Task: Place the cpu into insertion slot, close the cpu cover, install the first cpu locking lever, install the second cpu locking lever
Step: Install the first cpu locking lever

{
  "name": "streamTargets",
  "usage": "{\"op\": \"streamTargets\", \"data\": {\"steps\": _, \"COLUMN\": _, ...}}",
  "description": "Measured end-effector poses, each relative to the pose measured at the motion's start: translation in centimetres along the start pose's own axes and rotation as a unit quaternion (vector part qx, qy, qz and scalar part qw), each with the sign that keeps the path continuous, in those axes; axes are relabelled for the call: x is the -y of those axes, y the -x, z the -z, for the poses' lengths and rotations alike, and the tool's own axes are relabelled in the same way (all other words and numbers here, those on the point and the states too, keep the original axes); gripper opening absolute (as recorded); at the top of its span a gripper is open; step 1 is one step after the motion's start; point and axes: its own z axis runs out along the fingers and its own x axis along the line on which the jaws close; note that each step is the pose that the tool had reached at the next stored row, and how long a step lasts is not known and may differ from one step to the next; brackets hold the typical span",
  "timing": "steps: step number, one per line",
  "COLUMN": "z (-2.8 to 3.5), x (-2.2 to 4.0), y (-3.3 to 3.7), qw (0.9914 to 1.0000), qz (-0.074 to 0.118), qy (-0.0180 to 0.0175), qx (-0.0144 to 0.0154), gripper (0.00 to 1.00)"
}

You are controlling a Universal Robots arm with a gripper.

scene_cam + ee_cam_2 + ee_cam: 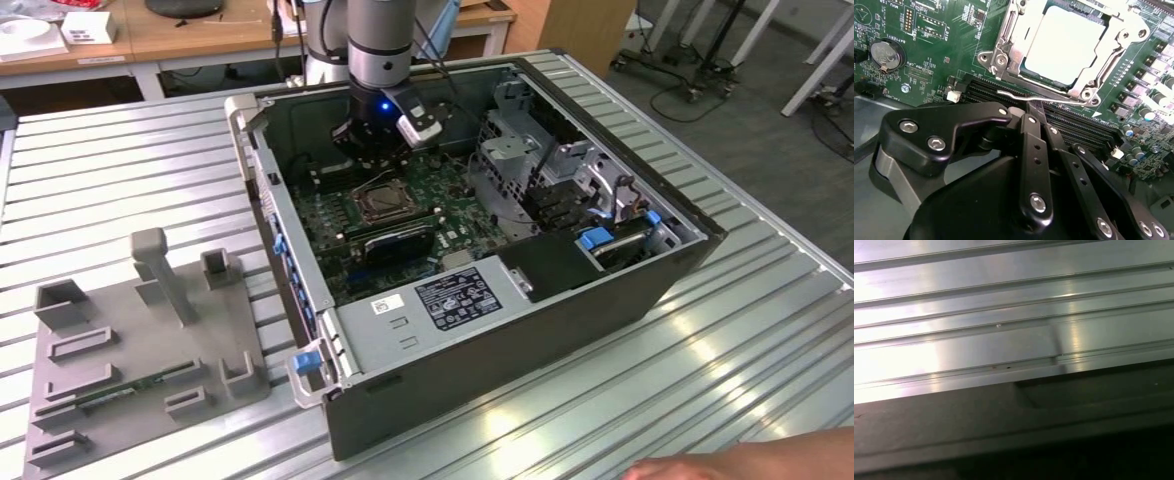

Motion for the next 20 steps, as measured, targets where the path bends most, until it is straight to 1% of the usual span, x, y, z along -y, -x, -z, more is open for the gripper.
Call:
{"op": "streamTargets", "data": {"steps": 6, "z": 0.0, "x": 0.0, "y": 0.0, "qw": 1.0, "qz": 0.0, "qy": 0.0, "qx": 0.0, "gripper": 0.11}}
{"op": "streamTargets", "data": {"steps": 9, "z": 0.17, "x": -0.01, "y": 0.01, "qw": 1.0, "qz": 0.0, "qy": 0.0, "qx": 0.0, "gripper": 0.11}}
{"op": "streamTargets", "data": {"steps": 11, "z": 0.54, "x": -0.04, "y": 0.01, "qw": 1.0, "qz": 0.0, "qy": 0.0, "qx": 0.0, "gripper": 0.11}}
{"op": "streamTargets", "data": {"steps": 16, "z": 1.78, "x": -0.12, "y": 0.02, "qw": 1.0, "qz": 0.0, "qy": 0.0, "qx": 0.0, "gripper": 0.11}}
{"op": "streamTargets", "data": {"steps": 20, "z": 2.47, "x": -0.16, "y": 0.02, "qw": 1.0, "qz": 0.0, "qy": 0.0, "qx": 0.0, "gripper": 0.11}}
